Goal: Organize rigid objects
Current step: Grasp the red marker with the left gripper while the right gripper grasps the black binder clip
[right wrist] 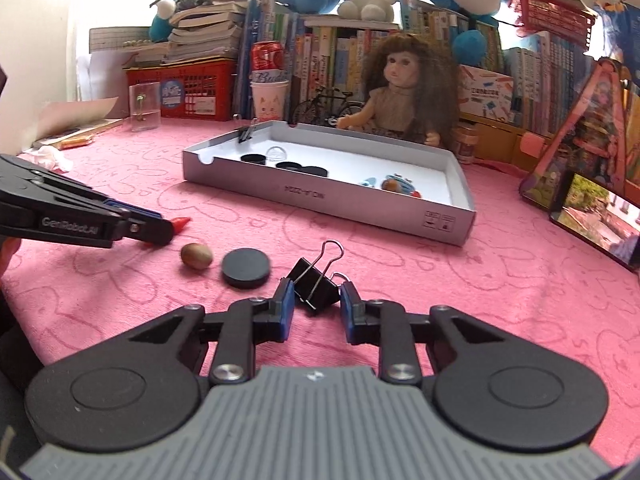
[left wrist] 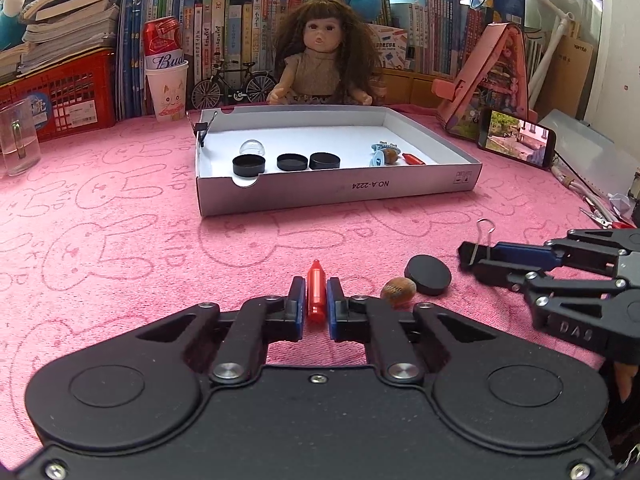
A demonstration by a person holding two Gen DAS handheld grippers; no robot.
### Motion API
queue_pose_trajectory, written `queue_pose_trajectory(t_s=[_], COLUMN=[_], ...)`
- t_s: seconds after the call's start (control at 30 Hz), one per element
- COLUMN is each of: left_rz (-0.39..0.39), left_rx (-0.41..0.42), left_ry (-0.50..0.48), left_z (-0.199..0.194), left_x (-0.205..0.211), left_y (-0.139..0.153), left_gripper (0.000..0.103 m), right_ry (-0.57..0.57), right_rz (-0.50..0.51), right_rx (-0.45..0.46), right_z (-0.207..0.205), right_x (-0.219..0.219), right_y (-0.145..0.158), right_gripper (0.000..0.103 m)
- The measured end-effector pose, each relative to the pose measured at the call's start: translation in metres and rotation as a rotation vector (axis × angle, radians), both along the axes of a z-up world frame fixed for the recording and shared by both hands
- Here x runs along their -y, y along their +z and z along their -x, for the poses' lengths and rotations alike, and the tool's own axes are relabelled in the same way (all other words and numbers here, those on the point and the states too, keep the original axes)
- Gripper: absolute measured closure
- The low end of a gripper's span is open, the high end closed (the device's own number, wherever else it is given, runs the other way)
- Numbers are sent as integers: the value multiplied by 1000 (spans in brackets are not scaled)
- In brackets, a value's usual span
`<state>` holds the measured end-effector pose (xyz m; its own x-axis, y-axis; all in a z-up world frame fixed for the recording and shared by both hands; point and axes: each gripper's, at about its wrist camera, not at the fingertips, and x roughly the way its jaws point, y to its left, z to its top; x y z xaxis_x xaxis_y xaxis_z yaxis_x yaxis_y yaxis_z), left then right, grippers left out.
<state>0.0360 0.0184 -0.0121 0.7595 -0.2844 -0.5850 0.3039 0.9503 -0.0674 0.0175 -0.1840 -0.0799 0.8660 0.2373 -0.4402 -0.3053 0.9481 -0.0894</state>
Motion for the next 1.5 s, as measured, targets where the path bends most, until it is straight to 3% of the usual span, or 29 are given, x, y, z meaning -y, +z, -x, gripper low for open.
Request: queue_pose_trajectory(t_s=[0.07, 0.13, 0.3, 0.53, 0.8, 1.13, 1.5], left_rz=[-5, -15, -39, -55, -70, -86, -91], left_rx=[4, 12, 27, 31, 37, 46, 42], left_ry=[9, 14, 20, 56, 98, 147, 218], left_z=[1, 2, 6, 8, 1, -14, -18], left_x=[-2, -2, -4, -13, -19, -20, -35], left_y=[0, -1, -2, -2, -3, -4, -4], left_gripper=[89, 89, 80, 69, 65, 63, 60], right_ry=[-24, -48, -100, -178, -280, -281, -268], right_rz=[-1, -20, -23, -19, -74, -136, -150], right_rx=[0, 2, 11, 14, -3, 4, 2], right_z=[0, 2, 3, 2, -3, 4, 5], right_x=[7, 15, 27, 35, 47, 41, 31], right_y=[0, -1, -1, -2, -4, -2, -4], right_gripper=[72, 63, 53, 49, 45, 37, 36])
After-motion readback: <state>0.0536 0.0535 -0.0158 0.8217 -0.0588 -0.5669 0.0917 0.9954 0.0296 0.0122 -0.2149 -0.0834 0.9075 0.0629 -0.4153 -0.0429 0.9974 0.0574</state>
